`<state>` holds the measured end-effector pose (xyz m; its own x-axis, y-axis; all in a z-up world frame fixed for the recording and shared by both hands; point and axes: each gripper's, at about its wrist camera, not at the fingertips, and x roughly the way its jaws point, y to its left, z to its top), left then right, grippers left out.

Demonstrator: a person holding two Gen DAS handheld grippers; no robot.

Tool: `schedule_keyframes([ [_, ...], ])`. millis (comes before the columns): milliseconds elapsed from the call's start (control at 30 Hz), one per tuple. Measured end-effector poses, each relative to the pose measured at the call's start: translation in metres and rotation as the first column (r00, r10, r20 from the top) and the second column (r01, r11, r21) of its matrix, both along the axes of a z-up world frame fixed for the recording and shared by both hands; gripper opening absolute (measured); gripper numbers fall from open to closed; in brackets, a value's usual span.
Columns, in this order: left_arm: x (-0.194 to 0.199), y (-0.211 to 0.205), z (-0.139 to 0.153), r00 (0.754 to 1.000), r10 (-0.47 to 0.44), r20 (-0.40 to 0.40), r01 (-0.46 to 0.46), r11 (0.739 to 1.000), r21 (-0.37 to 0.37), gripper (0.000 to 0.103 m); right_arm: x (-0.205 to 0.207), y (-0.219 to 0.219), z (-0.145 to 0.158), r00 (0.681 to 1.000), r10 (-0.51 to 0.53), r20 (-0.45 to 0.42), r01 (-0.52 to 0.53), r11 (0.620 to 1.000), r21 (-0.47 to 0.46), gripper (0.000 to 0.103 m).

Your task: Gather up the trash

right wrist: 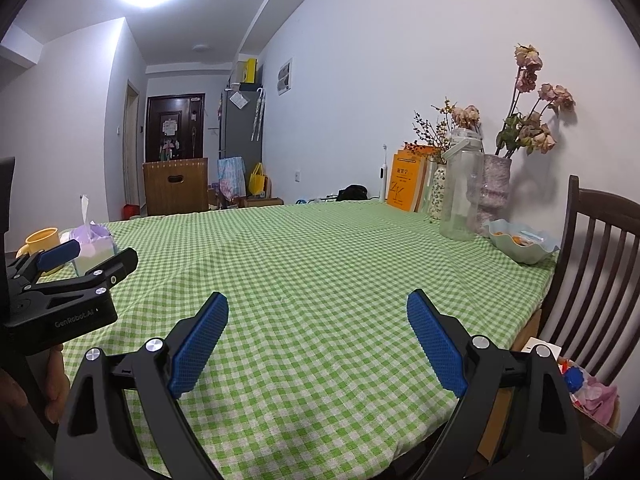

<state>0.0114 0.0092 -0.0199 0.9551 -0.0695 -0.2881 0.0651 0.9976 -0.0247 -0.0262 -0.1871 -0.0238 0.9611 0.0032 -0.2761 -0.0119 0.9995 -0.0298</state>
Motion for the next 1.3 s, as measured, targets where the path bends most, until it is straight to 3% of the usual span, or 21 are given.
schedule_keyframes([
  [1300,-0.0001,-0.0006,0.0004,1.000,0.000,0.001,0.000,1.000,0.001,0.096,0.0007,-0.0017,0.0006,1.000,0.000,0.006,0.000,1.000,0.006,0.087],
])
